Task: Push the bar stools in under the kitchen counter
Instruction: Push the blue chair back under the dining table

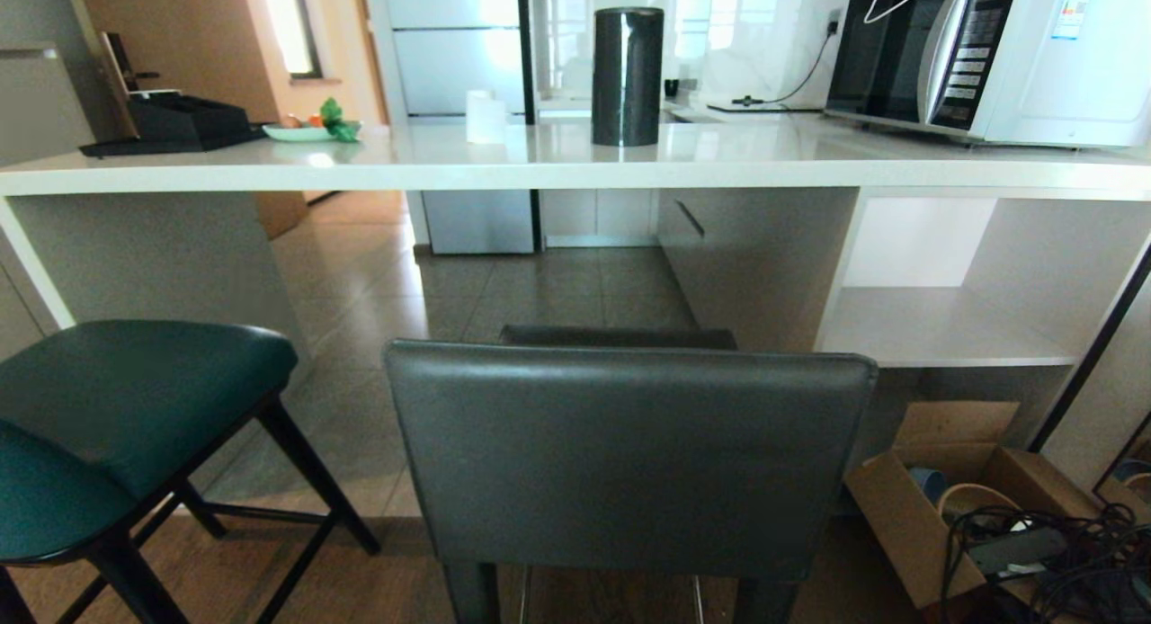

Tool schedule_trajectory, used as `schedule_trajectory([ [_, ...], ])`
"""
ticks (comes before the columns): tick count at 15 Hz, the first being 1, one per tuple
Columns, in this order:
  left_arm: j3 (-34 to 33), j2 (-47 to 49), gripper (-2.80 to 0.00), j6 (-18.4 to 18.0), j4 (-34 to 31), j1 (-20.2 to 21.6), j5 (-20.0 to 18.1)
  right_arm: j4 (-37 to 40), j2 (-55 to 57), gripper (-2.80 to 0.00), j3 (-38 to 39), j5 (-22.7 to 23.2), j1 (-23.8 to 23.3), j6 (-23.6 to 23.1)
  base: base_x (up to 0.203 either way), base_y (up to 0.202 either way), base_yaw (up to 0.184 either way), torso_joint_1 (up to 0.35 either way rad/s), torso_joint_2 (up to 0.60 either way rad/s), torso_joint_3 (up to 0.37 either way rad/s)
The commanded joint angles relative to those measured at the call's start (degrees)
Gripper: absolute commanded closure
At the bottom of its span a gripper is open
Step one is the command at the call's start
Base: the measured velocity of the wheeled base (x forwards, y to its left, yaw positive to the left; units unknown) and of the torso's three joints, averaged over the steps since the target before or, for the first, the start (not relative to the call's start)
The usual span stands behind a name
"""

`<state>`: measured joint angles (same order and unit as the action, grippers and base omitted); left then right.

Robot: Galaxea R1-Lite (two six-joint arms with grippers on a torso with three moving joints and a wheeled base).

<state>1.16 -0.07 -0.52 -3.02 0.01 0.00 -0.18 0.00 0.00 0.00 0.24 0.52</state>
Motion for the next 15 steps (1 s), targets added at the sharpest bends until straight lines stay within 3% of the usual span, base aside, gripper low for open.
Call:
schedule_trajectory([
  [1,0.07,0.07,0.00,-0.19,-0.21,0.06,0.00,-0.08,0.09,0.00,0.18,0.00,0.02,0.00,0.000,0.000,0.000,0.000,0.00,0.000],
  [15,-0.54,0.07,0.00,0.34,1.62,0.17,0.53,-0.08,0.09,0.00,0.18,-0.09,0.02,0.27,0.000,0.000,0.000,0.000,0.00,0.000],
])
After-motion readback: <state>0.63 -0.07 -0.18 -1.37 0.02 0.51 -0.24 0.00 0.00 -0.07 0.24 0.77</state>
